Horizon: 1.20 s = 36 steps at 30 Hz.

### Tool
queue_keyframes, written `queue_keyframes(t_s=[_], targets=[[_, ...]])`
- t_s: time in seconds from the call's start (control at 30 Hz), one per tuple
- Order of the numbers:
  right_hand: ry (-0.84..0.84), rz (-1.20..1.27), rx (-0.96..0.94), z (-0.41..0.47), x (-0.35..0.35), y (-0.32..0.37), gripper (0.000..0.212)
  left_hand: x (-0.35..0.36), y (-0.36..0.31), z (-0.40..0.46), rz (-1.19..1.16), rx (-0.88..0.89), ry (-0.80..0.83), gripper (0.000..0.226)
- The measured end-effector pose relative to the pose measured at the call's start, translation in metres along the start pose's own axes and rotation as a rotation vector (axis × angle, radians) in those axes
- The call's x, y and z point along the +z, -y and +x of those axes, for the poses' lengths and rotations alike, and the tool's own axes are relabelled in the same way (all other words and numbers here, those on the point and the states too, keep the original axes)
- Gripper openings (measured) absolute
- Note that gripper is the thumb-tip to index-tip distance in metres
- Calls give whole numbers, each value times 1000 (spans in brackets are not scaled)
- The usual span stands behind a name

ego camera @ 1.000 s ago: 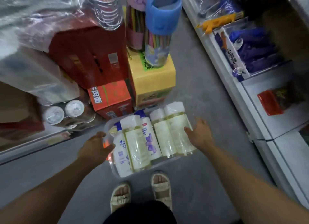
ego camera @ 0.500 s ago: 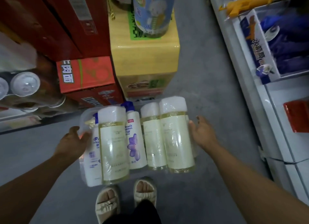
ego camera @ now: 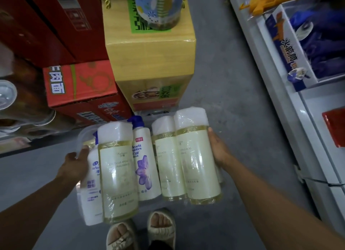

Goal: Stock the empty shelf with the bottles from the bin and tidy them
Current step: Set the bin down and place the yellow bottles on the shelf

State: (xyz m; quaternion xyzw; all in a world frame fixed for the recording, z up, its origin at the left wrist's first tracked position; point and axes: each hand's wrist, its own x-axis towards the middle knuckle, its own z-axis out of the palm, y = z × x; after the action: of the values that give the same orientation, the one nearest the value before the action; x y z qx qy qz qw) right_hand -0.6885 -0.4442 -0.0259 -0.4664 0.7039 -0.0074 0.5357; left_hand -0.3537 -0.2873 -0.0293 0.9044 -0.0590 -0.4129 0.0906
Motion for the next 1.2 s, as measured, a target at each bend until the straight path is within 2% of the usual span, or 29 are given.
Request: queue_keyframes(t_s=[0.27, 0.4, 0.5, 0.7, 0.73, 0.83, 0.87, 1.0, 1.2], targets=[[-35, 86, 15, -2, 7, 3, 60, -3, 2, -4, -24, 29, 55, 65], [-31, 98, 61, -4, 9, 5, 75, -7, 6, -12, -49, 62, 74, 59], [-9, 90, 49, -3, 9, 5, 75, -9, 4, -16, -62, 76, 65, 58], [100, 21, -8, 14, 3, -8, 120, 1, -4, -16, -81, 4, -5, 58], [110, 3, -16, 13, 2, -5, 121, 2, -4, -14, -74, -3, -17, 59], [144, -5, -2, 7, -1, 6, 101, 4, 2, -3, -56, -20, -28, 71], [155, -9, 17, 7, -2, 8, 101, 4, 6, 1, -53, -27, -26, 75], [193, 28, 65, 11, -3, 7, 122, 5, 12, -2, -107, -47, -8, 75], [198, 115, 94, 21, 1, -4, 117, 4, 4, -16, -194, -18, 47, 60]])
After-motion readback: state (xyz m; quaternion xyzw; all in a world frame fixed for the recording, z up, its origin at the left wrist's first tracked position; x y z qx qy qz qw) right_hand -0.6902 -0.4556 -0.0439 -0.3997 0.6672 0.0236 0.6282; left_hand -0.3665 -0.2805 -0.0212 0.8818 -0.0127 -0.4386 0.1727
